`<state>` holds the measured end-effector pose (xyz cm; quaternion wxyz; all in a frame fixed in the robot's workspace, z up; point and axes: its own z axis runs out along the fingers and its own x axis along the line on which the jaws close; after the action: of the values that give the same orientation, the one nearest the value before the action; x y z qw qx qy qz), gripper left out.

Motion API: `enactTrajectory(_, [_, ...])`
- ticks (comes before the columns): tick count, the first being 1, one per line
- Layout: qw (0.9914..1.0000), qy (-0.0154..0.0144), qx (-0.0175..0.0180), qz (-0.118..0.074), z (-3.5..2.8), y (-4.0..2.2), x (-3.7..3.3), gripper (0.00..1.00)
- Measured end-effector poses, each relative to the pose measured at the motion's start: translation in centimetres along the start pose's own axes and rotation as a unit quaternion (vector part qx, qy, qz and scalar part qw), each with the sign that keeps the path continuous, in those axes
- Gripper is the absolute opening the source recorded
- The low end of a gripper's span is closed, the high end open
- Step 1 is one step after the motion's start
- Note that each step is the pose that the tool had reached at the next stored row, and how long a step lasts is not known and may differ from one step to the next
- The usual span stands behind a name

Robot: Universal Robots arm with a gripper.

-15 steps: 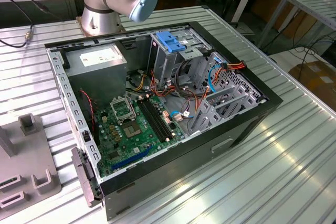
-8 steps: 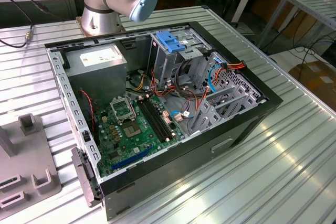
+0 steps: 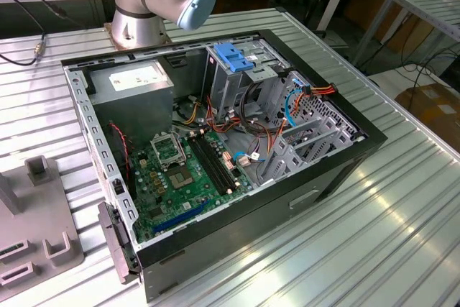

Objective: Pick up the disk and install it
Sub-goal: 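Pick up the disk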

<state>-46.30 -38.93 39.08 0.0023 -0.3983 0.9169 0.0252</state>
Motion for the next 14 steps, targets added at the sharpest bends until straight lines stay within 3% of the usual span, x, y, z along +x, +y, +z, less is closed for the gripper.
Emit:
enactTrajectory(4, [0.99953,0.0014,-0.0008,-0.031,0.00,0.00,0.00,0.10])
enactTrajectory(9, [0.99775,0.0030,-0.0016,-0.067,0.00,0.00,0.00,0.10])
enactTrajectory(12, [0.99560,0.0041,-0.0023,-0.094,0.00,0.00,0.00,0.10])
enactTrajectory(13, [0.99439,0.0047,-0.0026,-0.106,0.00,0.00,0.00,0.10])
enactTrajectory(14, [0.99261,0.0054,-0.0030,-0.121,0.00,0.00,0.00,0.10])
